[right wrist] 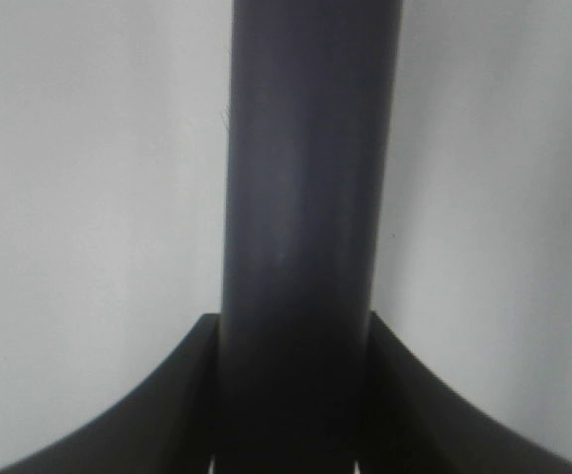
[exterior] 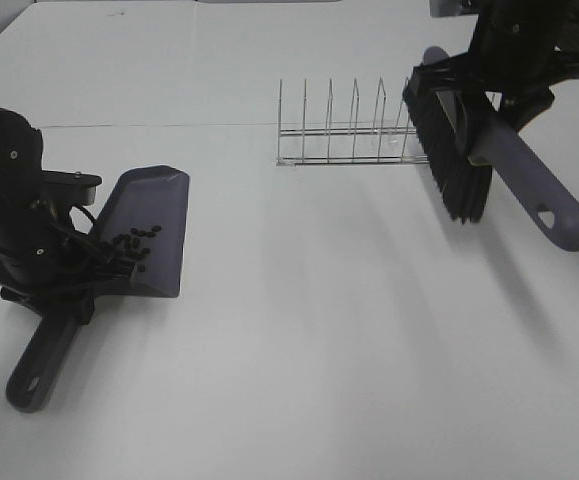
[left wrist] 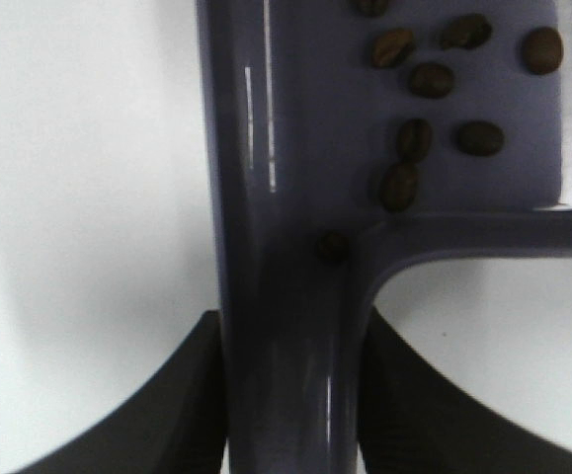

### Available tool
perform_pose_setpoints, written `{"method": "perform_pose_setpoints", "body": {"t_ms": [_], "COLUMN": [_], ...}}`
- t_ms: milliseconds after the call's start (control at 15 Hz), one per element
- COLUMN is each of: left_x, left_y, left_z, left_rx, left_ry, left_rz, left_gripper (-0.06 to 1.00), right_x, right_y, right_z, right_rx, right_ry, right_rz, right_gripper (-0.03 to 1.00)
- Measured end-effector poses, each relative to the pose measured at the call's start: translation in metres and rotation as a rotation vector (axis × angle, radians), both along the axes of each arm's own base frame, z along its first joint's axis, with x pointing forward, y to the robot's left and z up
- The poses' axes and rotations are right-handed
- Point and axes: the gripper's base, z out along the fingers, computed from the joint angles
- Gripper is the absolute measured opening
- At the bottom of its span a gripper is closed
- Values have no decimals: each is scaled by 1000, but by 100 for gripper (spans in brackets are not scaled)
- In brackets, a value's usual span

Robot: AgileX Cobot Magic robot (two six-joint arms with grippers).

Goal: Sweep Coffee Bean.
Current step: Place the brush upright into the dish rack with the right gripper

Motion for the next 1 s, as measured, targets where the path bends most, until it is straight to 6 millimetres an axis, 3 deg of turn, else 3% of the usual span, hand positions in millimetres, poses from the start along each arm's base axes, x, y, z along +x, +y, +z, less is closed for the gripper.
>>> {"method": "perform_pose_setpoints", "body": {"t_ms": [200, 467, 1000], "left_x": [0, 0, 1], "left_y": [0, 0, 0], "left_z": [0, 0, 0], "left_rx": [0, 0, 2], "left_ry": [-1, -4, -11], "left_rz": [-1, -2, -8], "left_gripper": [35, 35, 35], "right_x": [-12, -13, 27], "right_y": [-18, -18, -8], "right_z": [-27, -35, -46], "right_rx": [-22, -22, 17], "right_ry": [104, 130, 76], "right_rz": [-37, -36, -46], "right_gripper": [32, 32, 32]}}
